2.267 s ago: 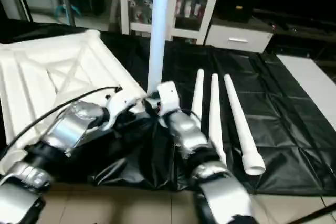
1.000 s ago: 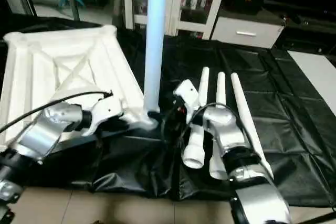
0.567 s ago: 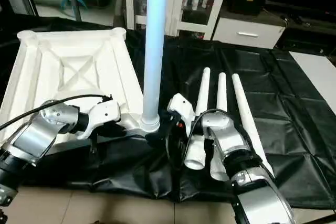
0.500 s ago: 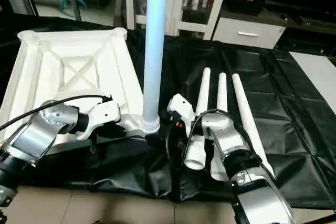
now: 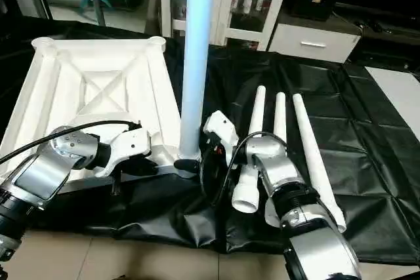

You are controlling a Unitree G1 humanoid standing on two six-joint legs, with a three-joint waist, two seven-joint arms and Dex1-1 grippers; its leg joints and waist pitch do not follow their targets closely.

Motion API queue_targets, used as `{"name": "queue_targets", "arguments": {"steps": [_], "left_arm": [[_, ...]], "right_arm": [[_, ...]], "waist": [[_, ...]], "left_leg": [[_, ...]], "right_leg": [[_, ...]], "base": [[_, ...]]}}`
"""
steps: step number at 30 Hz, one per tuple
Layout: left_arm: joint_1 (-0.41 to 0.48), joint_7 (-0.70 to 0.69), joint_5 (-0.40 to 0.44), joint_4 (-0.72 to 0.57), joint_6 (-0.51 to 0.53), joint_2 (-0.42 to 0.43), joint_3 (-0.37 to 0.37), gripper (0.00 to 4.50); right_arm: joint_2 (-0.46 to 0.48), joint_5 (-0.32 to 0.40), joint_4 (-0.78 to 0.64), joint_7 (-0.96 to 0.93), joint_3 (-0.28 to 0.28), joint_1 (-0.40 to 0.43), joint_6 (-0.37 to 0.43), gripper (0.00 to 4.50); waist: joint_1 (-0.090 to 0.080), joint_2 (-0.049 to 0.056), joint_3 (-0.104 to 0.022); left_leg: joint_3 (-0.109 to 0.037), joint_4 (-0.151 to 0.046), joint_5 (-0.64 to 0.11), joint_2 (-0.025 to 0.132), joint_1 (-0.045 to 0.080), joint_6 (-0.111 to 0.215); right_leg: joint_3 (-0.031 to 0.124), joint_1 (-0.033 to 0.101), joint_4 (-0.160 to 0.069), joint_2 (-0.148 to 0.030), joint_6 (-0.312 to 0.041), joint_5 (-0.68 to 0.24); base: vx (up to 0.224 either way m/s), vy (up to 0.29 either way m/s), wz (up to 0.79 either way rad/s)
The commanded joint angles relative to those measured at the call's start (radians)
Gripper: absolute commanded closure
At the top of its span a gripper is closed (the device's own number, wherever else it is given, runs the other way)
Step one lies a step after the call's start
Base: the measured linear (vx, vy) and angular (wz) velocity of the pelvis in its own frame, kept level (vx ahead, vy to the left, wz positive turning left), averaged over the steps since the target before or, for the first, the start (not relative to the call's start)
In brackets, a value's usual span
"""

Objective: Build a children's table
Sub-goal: Rotate leg to tighten

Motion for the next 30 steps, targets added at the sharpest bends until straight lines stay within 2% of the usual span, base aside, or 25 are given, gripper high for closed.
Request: {"name": "queue_targets", "arguments": {"steps": [1, 8, 17, 20, 23, 26, 27, 30], "left_arm": [[0.064, -0.044, 0.034, 0.050, 0.033, 0.007, -0.112, 4.50], [0.064, -0.044, 0.038, 0.050, 0.035, 0.005, -0.108, 4.50], [0.059, -0.045, 0.038, 0.054, 0.038, 0.003, -0.110, 4.50], [0.057, -0.037, 0.040, 0.058, 0.039, 0.000, -0.107, 4.50], [0.045, 0.021, 0.047, 0.089, 0.040, -0.026, -0.084, 4.50], [0.009, 0.132, 0.055, 0.163, 0.044, -0.081, -0.040, 4.50], [-0.011, 0.182, 0.061, 0.197, 0.049, -0.105, -0.023, 4.50], [-0.026, 0.214, 0.063, 0.217, 0.057, -0.124, -0.013, 4.50]], "right_arm": [[-0.006, 0.008, 0.004, -0.001, -0.016, -0.009, -0.003, 0.22], [-0.003, 0.000, 0.017, 0.004, -0.015, -0.012, -0.019, 1.00], [0.008, -0.005, 0.024, 0.000, -0.010, -0.009, -0.028, 1.67], [0.014, -0.012, 0.029, -0.016, -0.007, -0.006, -0.029, 1.76], [0.023, -0.051, 0.058, -0.107, 0.002, -0.001, -0.045, 1.79], [0.059, -0.092, 0.101, -0.267, 0.003, 0.014, -0.038, 1.80], [0.088, -0.094, 0.119, -0.347, -0.008, 0.019, -0.021, 1.81], [0.116, -0.091, 0.134, -0.409, -0.019, 0.017, -0.007, 1.81]], "waist": [[-0.004, 0.018, -0.049], [-0.004, 0.018, -0.051], [-0.005, 0.020, -0.050], [-0.004, 0.020, -0.050], [-0.005, 0.016, -0.047], [-0.007, 0.018, -0.036], [-0.010, 0.021, -0.030], [-0.016, 0.020, -0.028]], "left_leg": [[-0.001, -0.064, -0.215, 0.026, 0.002, 0.004], [-0.001, -0.062, -0.206, 0.026, 0.002, 0.006], [-0.002, -0.062, -0.220, 0.026, 0.003, 0.002], [-0.002, -0.062, -0.221, 0.025, 0.002, 0.003], [-0.002, -0.064, -0.233, 0.025, 0.001, 0.000], [-0.006, -0.071, -0.338, 0.024, 0.008, -0.018], [-0.012, -0.073, -0.414, 0.023, 0.019, -0.032], [-0.025, -0.075, -0.485, 0.020, 0.027, -0.033]], "right_leg": [[0.044, 0.044, -0.051, -0.064, -0.219, -0.142], [0.044, 0.044, -0.049, -0.064, -0.219, -0.132], [0.044, 0.044, -0.050, -0.064, -0.218, -0.146], [0.044, 0.043, -0.050, -0.064, -0.218, -0.148], [0.045, 0.042, -0.054, -0.064, -0.211, -0.178], [0.046, 0.032, -0.076, -0.069, -0.162, -0.383], [0.045, 0.023, -0.093, -0.074, -0.119, -0.531], [0.035, 0.019, -0.114, -0.079, -0.054, -0.682]], "base": [[0.000, 0.000, 0.00], [0.000, 0.000, 0.00], [0.000, 0.000, 0.00], [0.000, 0.000, 0.00], [0.000, 0.000, 0.00], [-0.019, -0.002, 0.00], [0.000, 0.000, 0.00], [-0.037, 0.000, -0.04]]}}
